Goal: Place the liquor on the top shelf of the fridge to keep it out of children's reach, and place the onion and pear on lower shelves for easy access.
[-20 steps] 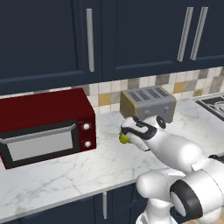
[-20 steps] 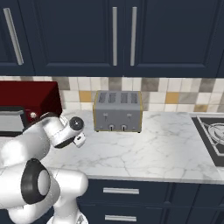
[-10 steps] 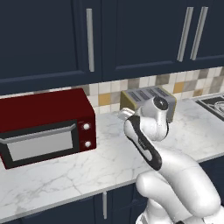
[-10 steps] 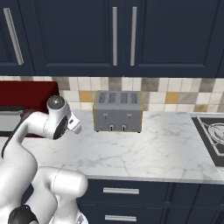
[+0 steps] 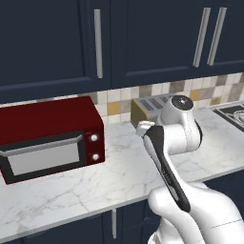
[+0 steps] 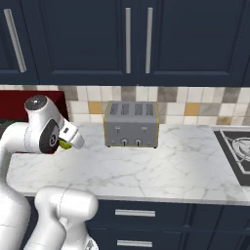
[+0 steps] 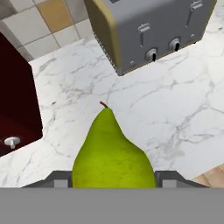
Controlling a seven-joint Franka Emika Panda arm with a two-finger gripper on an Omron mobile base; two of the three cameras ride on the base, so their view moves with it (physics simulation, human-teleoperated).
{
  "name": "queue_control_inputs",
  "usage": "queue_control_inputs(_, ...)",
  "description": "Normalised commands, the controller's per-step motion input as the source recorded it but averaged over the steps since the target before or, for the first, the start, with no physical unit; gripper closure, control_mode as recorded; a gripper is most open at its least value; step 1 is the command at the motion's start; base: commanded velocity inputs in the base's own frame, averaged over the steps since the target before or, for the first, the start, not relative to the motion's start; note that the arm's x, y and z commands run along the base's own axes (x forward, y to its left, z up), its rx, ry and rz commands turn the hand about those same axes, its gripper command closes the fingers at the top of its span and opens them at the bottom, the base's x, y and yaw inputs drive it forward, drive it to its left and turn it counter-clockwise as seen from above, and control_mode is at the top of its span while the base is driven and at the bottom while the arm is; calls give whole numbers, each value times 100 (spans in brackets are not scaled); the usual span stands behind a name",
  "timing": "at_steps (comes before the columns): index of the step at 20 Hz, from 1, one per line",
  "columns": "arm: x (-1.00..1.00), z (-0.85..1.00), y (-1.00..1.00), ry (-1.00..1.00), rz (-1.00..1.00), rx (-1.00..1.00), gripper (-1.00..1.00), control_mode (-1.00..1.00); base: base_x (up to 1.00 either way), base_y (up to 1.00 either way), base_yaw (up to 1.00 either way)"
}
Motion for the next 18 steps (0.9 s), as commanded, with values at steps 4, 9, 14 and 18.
queue_control_inputs(4,-75,10,-13,-2,11,-6,100,-100,0,0,0)
queue_control_inputs(9,-51,37,-15,-9,7,0,100,-100,0,0,0)
queue_control_inputs(14,-30,41,-11,-3,5,0,100,-100,0,0,0)
queue_control_inputs(18,-38,35,-13,0,3,0,100,-100,0,0,0)
